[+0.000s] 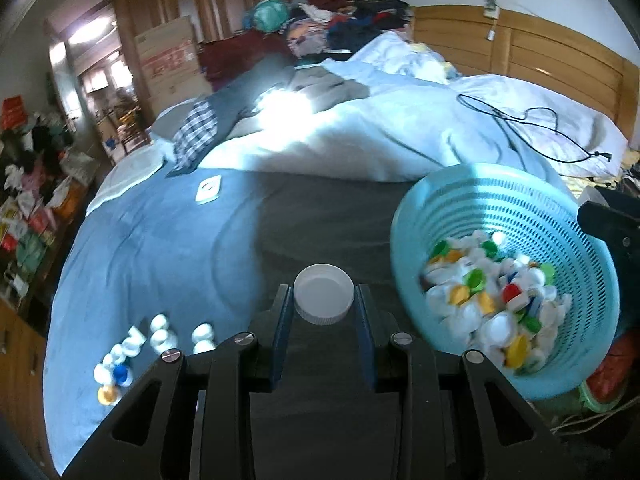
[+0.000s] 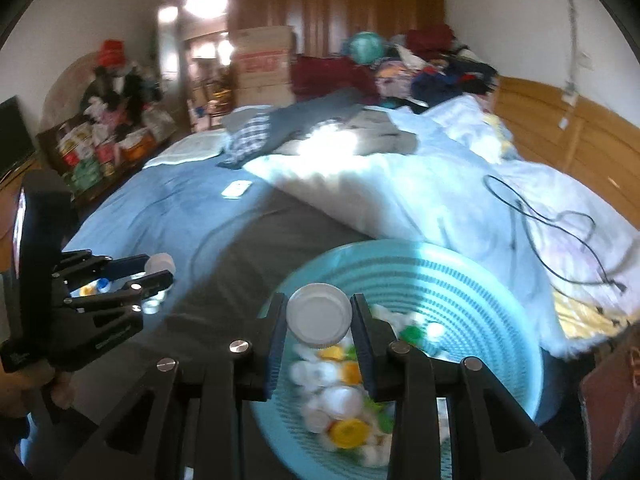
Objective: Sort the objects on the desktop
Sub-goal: 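Carry the white cap and clear cap over the blue basket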
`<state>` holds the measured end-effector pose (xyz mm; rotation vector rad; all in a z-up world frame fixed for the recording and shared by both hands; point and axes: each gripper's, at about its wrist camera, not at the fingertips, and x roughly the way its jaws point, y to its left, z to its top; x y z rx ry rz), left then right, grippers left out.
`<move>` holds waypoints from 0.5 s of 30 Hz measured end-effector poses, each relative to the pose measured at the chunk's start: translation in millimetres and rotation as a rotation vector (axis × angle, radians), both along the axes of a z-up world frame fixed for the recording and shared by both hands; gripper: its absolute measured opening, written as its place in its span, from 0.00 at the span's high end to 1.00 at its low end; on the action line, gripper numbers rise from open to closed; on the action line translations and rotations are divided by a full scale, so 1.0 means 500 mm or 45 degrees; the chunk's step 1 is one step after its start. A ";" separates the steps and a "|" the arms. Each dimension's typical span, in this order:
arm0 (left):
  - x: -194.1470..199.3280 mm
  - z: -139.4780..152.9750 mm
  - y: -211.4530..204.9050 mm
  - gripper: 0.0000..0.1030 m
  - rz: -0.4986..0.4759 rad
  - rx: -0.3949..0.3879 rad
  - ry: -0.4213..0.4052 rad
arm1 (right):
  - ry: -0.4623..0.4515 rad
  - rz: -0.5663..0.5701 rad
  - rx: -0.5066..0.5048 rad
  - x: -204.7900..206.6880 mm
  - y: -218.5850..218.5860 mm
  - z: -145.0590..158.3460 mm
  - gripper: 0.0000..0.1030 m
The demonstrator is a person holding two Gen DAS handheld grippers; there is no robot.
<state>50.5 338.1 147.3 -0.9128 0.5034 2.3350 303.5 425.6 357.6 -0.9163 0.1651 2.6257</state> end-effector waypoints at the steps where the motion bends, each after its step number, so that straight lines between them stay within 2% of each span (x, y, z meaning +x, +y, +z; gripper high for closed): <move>1: 0.003 0.001 0.014 0.75 -0.014 -0.005 -0.003 | -0.003 -0.020 -0.008 0.003 0.014 -0.001 0.67; 6: 0.015 0.002 0.093 0.75 -0.082 -0.036 -0.034 | -0.032 -0.077 -0.030 0.027 0.080 -0.015 0.67; 15: 0.037 -0.025 0.204 0.75 -0.195 -0.127 -0.133 | -0.057 -0.133 -0.082 0.053 0.143 -0.050 0.67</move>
